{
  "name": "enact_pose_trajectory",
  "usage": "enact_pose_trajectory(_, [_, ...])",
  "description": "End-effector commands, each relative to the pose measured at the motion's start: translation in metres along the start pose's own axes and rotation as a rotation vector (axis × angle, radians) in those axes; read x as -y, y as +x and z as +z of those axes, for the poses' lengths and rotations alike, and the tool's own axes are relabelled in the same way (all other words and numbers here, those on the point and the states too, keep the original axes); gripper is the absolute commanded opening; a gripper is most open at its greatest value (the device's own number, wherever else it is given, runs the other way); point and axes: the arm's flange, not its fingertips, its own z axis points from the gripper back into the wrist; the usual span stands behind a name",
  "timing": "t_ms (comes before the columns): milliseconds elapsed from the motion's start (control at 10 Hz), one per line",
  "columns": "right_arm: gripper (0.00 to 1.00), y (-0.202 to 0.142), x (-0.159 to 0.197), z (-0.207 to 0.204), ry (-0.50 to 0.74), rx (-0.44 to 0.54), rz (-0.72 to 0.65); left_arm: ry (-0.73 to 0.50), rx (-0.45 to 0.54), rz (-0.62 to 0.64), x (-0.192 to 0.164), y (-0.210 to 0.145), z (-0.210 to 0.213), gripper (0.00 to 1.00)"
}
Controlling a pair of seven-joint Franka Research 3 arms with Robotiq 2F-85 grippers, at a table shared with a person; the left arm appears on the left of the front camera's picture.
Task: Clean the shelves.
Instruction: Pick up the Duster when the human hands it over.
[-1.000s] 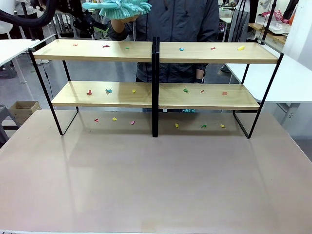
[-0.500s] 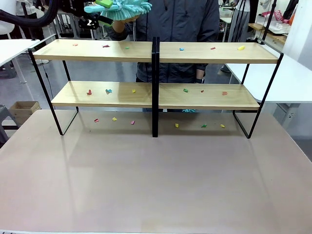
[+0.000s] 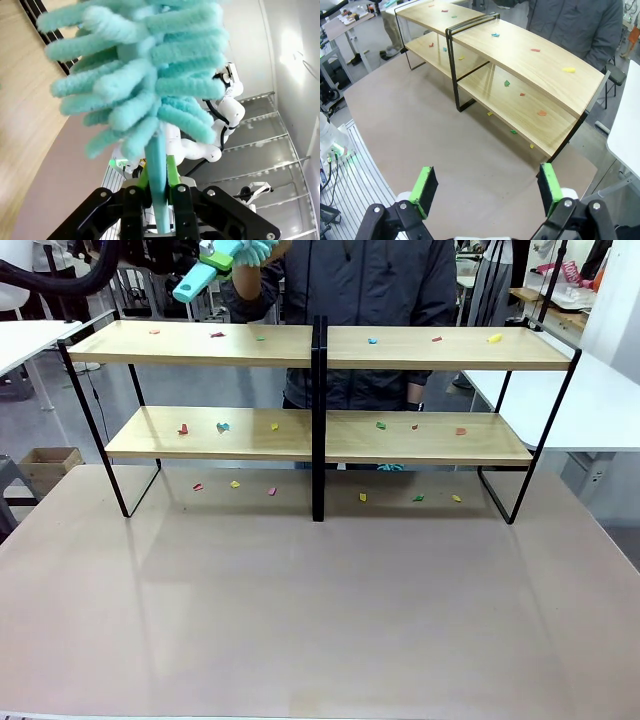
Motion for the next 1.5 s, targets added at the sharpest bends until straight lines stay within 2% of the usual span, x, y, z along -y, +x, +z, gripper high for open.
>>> enact_pose_trajectory(0, [1.00, 0.001, 0.000, 0.000, 0.001, 0.000, 0.001, 0.003, 0.001, -0.011, 0.002, -0.010, 0.004, 0.00])
enact_pose_trajectory(300, [1.00, 0.001, 0.000, 0.000, 0.001, 0.000, 0.001, 0.017, 0.011, -0.070, 0.011, -0.030, 0.015, 0.00])
enact_pose_trajectory(500, [1.00, 0.001, 0.000, 0.000, 0.001, 0.000, 0.001, -0.011, 0.036, -0.077, 0.016, -0.067, 0.026, 0.00])
enact_pose_trajectory(600, [1.00, 0.001, 0.000, 0.000, 0.001, 0.000, 0.001, 0.008, 0.013, -0.038, 0.011, -0.018, 0.018, 0.00])
enact_pose_trajectory(1400, [1.00, 0.001, 0.000, 0.000, 0.001, 0.000, 0.001, 0.008, 0.013, -0.038, 0.011, -0.018, 0.018, 0.00])
